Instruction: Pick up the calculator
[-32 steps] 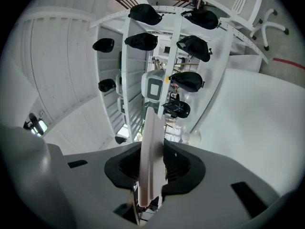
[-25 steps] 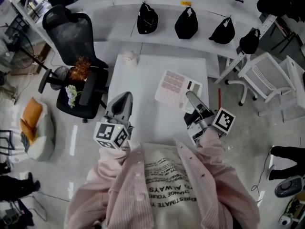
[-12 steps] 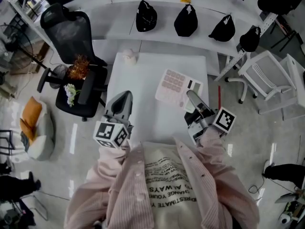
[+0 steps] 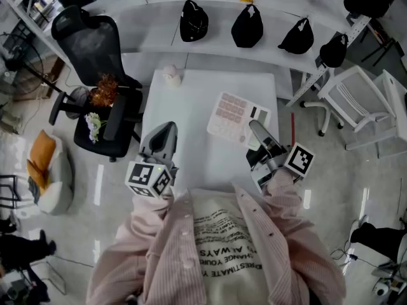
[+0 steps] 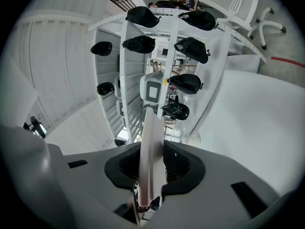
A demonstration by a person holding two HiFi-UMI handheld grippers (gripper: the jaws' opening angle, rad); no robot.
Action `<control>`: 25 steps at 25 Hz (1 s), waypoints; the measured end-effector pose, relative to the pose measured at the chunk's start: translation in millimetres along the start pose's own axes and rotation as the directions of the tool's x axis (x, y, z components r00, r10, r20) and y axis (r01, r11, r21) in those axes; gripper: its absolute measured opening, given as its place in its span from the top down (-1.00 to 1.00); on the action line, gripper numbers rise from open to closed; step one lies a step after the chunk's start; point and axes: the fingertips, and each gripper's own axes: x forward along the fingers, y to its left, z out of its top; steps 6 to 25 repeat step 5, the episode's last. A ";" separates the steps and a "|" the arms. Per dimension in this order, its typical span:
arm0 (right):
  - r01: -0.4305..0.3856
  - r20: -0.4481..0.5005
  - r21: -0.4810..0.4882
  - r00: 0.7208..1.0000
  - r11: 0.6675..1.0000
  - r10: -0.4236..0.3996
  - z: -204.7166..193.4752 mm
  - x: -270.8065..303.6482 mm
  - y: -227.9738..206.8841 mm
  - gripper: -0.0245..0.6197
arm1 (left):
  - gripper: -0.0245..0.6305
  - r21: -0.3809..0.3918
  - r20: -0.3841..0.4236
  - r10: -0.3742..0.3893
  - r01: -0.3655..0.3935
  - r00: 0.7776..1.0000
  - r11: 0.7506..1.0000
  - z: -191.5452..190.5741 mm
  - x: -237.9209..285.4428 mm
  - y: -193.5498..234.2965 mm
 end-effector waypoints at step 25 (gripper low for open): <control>0.005 0.004 0.003 1.000 1.000 -0.005 0.5 1.0 -2.1 0.65 | 0.92 -0.007 -0.008 0.000 0.000 1.000 1.000 -4.5 2.3 3.0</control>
